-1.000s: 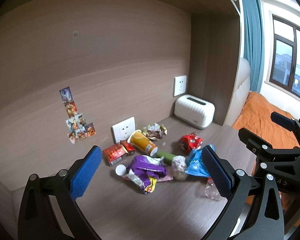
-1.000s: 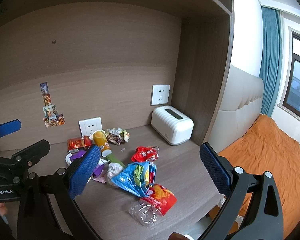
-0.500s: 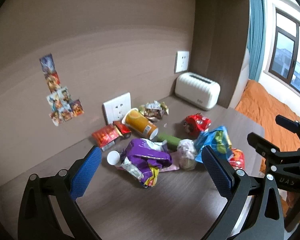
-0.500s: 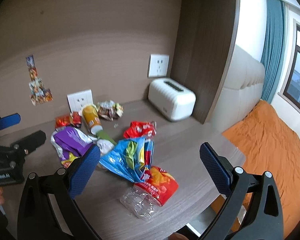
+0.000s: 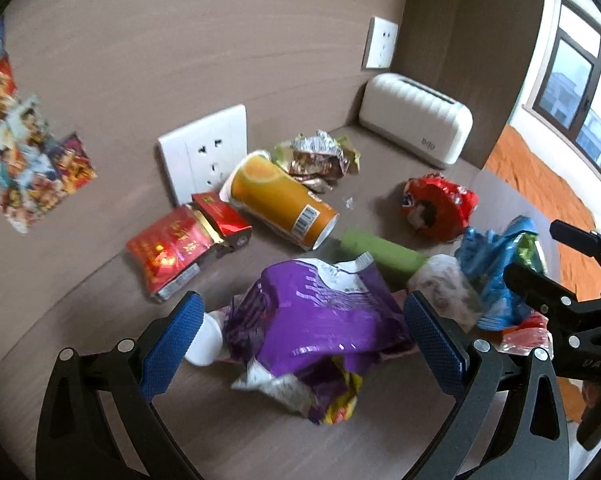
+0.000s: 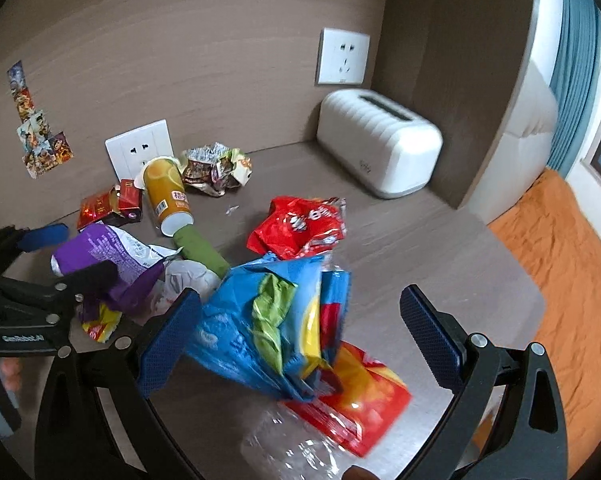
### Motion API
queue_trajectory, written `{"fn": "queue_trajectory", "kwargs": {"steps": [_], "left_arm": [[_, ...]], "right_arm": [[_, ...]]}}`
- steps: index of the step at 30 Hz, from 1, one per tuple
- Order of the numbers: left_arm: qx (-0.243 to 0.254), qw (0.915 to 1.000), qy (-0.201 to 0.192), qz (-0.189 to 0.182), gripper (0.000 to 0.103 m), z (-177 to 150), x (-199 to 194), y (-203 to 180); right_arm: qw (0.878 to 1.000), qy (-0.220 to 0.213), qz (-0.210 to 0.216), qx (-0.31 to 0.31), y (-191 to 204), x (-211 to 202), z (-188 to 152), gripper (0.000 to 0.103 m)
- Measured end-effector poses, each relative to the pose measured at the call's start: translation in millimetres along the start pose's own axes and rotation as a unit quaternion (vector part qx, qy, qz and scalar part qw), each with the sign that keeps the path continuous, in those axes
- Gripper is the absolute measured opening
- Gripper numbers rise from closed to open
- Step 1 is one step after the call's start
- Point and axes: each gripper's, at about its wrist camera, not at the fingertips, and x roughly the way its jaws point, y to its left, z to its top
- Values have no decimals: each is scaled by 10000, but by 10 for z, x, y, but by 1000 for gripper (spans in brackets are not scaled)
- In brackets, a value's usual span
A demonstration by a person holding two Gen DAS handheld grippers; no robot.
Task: Collect trash
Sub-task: 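Grasp the purple snack bag with the left tool while the right tool grasps the blue chip bag, then carry both bags to the white bin and open both tools to drop them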
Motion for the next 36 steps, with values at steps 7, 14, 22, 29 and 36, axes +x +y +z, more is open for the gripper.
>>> {"fn": "queue_trajectory", "kwargs": {"steps": [7, 14, 22, 29, 36], "left_arm": [[188, 9997, 107, -86, 54, -21, 164, -56], [17, 9999, -73, -123, 43, -43, 53, -12], [101, 9989, -457, -62, 23, 70, -349, -36], [232, 9989, -384, -107, 17, -7, -313, -125], [345, 9962, -786, -153, 17, 90, -784, -291]], "right_arm": [[9994, 270, 133, -146, 73, 156, -65, 54], [9993, 165, 298, 143, -11, 85, -17, 35], [9961, -369, 456, 654, -225, -310, 146, 34], [9941, -672, 452, 728, -303, -595, 135, 34], [9895, -1159, 213, 834, -484, -1099, 57, 34]]}}
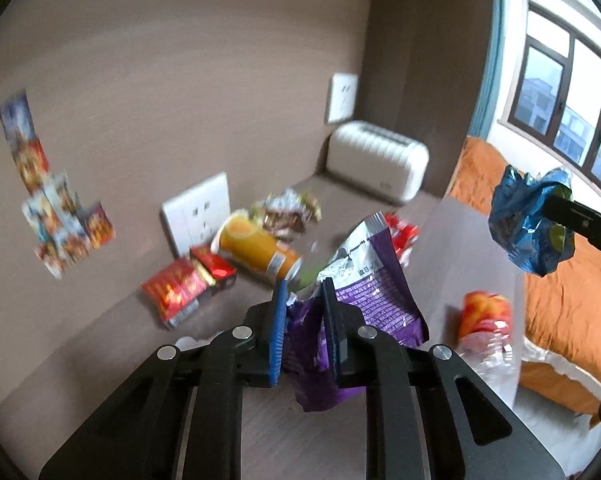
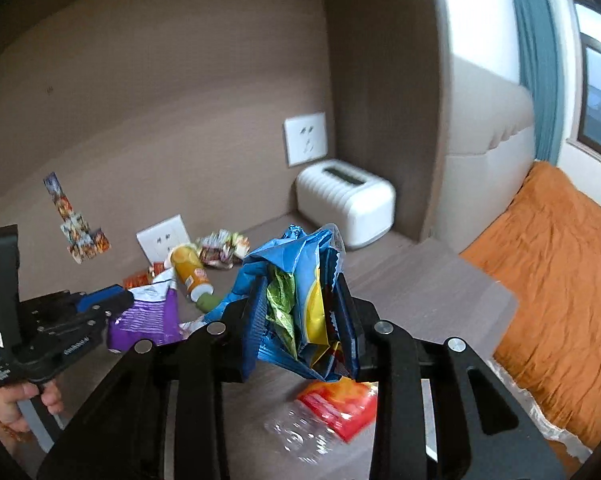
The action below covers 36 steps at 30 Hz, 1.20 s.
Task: Collect trash
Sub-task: 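Carry both bags to the white bin and open both tools to drop them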
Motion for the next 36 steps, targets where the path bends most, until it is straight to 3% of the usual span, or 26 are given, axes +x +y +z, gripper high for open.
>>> {"fn": "queue_trajectory", "kwargs": {"steps": [5, 10, 17, 24, 29, 36], "left_arm": [[319, 9988, -261, -254, 17, 176, -315, -353], [793, 9927, -342, -840, 17, 268, -419, -947], [1477, 9708, 76, -1888, 17, 44, -201, -1985], [1876, 9416, 877, -2654, 17, -514, 264, -2919], [2018, 9283, 1494, -2743, 17, -1037, 845, -3388], [2108, 9106, 2367, -2652, 17, -2052, 1992, -3791]], "right_arm": [[9990, -260, -276, 233, -312, -384, -10, 34], [9950, -292, -818, 490, -731, -735, -135, 34], [9820, 72, -1583, 1025, -1411, -1088, -509, 34], [9623, 792, -1987, 1682, -2020, -1084, -1195, 34], [9430, 1476, -2144, 2075, -2381, -757, -1913, 34], [9136, 2115, -2175, 2708, -2915, -82, -2971, 34]]}}
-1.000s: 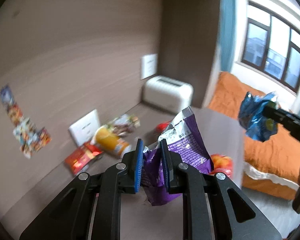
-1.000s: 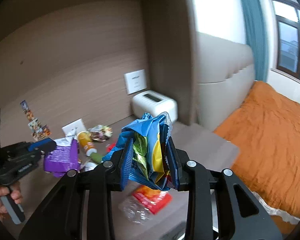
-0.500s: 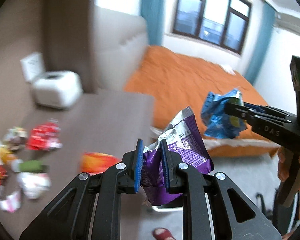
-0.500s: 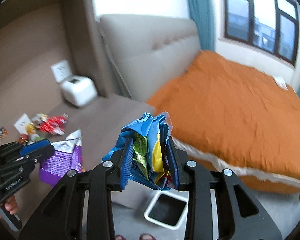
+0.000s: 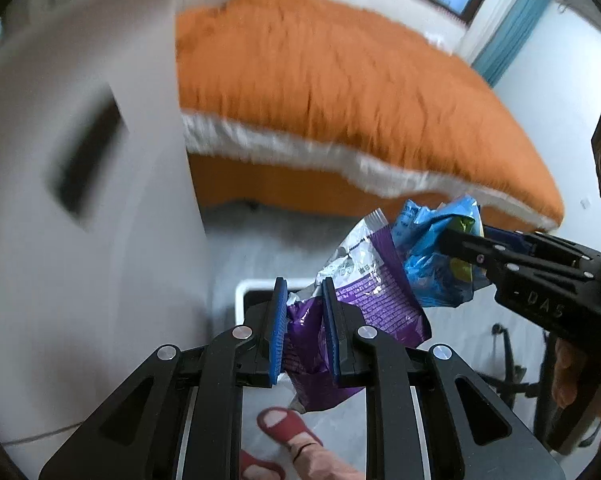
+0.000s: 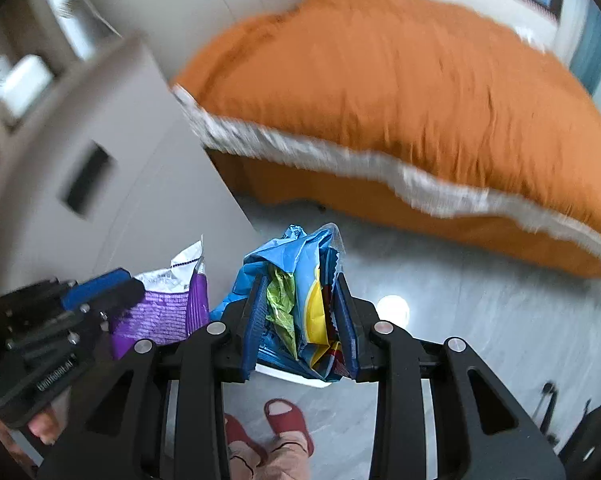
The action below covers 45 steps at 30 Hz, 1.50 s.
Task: Collect trash
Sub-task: 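Carry both bags to the white bin and open both tools to drop them, then swing both tools back toward the desk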
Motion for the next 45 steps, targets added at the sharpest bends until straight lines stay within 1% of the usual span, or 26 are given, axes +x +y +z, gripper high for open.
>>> {"fn": "queue_trajectory", "kwargs": {"steps": [3, 4, 6, 9, 10, 11, 12, 13, 14, 15, 17, 19, 22, 25, 34, 37, 40, 43, 45], "left_arm": [[-170, 9995, 281, -44, 17, -208, 594, 95], [-192, 9992, 362, -15, 17, -247, 791, 155], [-238, 9983, 520, 70, 17, -387, 1197, 207], [-378, 9967, 708, 150, 17, -595, 1632, 330], [-402, 9962, 752, 176, 18, -655, 1751, 384], [-452, 9956, 791, 205, 24, -741, 1903, 437], [-503, 9951, 828, 185, 46, -797, 2012, 481], [-567, 9944, 878, 148, 65, -843, 2126, 523], [-654, 9936, 912, 118, 97, -913, 2218, 569], [-724, 9931, 907, 138, 98, -976, 2306, 608], [-757, 9920, 981, 234, 98, -1053, 2420, 642], [-799, 9906, 1045, 387, 98, -1119, 2469, 663], [-867, 9894, 1075, 454, 98, -1138, 2417, 673], [-885, 9889, 1076, 511, 98, -1097, 2262, 657], [-873, 9916, 854, 422, 98, -839, 1663, 414], [-785, 9937, 694, 400, 98, -695, 1355, 266], [-611, 9965, 409, 393, 98, -495, 894, 56], [-453, 9979, 114, 449, 98, -327, 441, -141], [-394, 9978, -178, 502, 98, -196, 52, -262]], "right_arm": [[9993, 289, 53, 225, -133, 598, -119, 34], [9989, 378, 57, 280, -162, 857, -190, 34], [9982, 506, 59, 317, -189, 1185, -283, 34], [9967, 734, 52, 343, -209, 1716, -463, 34], [9963, 787, 71, 350, -225, 1829, -499, 36], [9957, 853, 76, 342, -236, 1992, -565, 39], [9952, 915, 90, 332, -255, 2118, -604, 54], [9940, 1034, 160, 323, -266, 2267, -675, 76], [9932, 1095, 217, 331, -276, 2348, -721, 84], [9930, 1116, 227, 323, -283, 2423, -761, 87], [9930, 1166, 58, 181, -256, 2534, -867, 89], [9927, 1203, -3, 89, -239, 2583, -922, 92], [9927, 1204, -15, 85, -209, 2548, -945, 96], [9935, 1134, -56, -2, -149, 2441, -938, 96], [9960, 894, -40, 29, -69, 1783, -732, 98], [9970, 767, 6, 101, -66, 1417, -610, 98], [9983, 570, -4, 92, -42, 1018, -505, 98], [9998, 196, -21, 52, -6, 426, -344, 98], [10000, -18, -9, 43, 12, 103, -243, 98]]}}
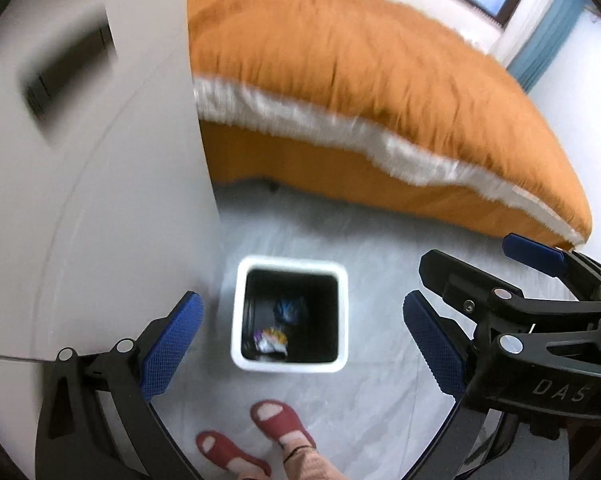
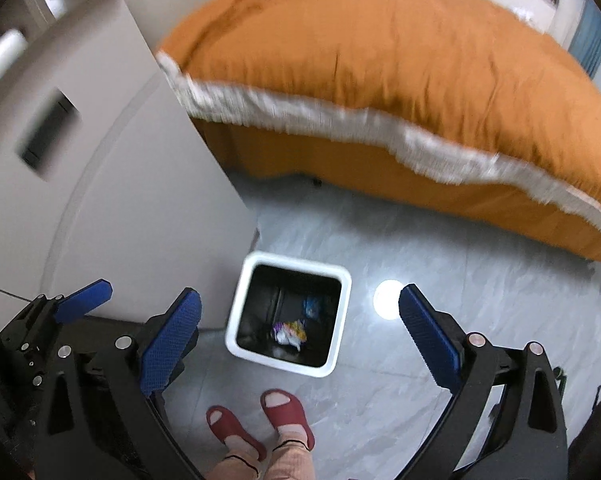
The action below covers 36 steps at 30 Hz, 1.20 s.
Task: Collect trash
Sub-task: 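Swing both tools back toward the desk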
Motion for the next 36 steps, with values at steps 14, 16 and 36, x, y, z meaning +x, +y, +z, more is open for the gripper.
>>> {"fn": "queue_trajectory", "kwargs": {"steps": [14, 16, 36], "left_arm": [[-249, 9770, -1927, 883, 98, 491, -2211, 294], [-379, 9700, -2106, 1157, 98, 465, -2438, 471], [-1569, 9130, -2296, 2985, 98, -411, -3453, 2043]], "right_arm": [[9745, -1785, 836, -1076, 976, -1875, 685, 98], [9687, -1897, 1002, -1246, 1176, -1960, 699, 98], [9473, -1331, 2113, -2008, 2863, -1970, 498, 98]]}}
